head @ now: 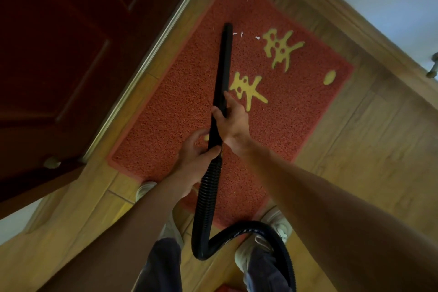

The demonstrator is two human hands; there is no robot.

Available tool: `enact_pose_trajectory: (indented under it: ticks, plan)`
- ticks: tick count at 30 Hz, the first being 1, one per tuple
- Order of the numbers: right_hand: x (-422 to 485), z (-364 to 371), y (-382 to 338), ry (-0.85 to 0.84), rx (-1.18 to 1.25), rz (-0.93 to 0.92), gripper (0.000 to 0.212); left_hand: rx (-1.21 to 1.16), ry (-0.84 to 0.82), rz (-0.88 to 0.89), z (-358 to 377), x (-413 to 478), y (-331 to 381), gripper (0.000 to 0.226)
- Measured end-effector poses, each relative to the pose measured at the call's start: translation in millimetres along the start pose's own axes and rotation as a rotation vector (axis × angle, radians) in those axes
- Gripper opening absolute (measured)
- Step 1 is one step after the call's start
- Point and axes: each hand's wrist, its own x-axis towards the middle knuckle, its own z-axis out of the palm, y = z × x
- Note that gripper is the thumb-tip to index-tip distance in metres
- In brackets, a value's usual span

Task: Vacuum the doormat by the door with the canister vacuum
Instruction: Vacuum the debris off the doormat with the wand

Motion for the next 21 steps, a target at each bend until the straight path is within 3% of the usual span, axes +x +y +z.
enact_pose_trajectory:
  ticks: [4, 21]
  plan:
    - [-1, -7, 5, -0.050, -0.040, 0.008, 0.060, 0.000, -0.001, -0.013, 6, -1, -9, 0.042]
    - [-10, -18, 26, 0.052, 0.004, 0.066, 0.061, 0.072, -0.023, -0.009, 20, 1, -12, 0.039]
